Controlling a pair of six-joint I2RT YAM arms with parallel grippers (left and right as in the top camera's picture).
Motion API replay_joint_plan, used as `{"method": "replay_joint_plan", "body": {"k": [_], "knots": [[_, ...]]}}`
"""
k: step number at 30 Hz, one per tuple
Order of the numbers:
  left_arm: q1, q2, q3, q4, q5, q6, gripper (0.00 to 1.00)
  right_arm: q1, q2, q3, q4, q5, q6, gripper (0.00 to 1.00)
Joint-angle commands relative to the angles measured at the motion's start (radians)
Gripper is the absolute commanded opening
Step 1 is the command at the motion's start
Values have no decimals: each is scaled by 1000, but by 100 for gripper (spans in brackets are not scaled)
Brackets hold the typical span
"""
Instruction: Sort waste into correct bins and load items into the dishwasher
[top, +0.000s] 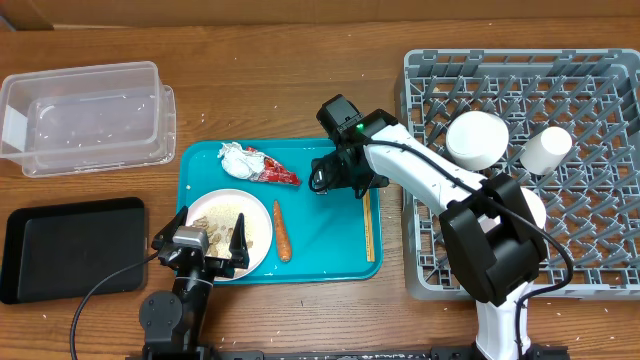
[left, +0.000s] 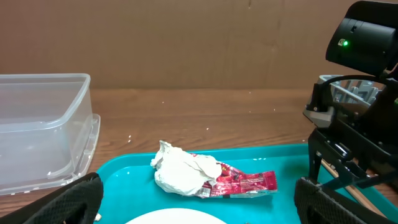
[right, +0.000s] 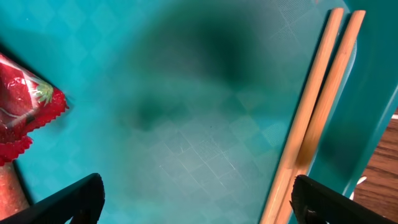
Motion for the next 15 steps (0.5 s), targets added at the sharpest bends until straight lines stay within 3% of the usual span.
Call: {"method": "replay_joint_plan", "body": {"k": [1, 15], "knots": [[-6, -11, -4, -2, -9, 23, 100, 2, 9, 13, 4, 0, 27, 98], [-6, -11, -4, -2, -9, 23, 100, 1, 18, 12, -4, 3, 64, 98]]}}
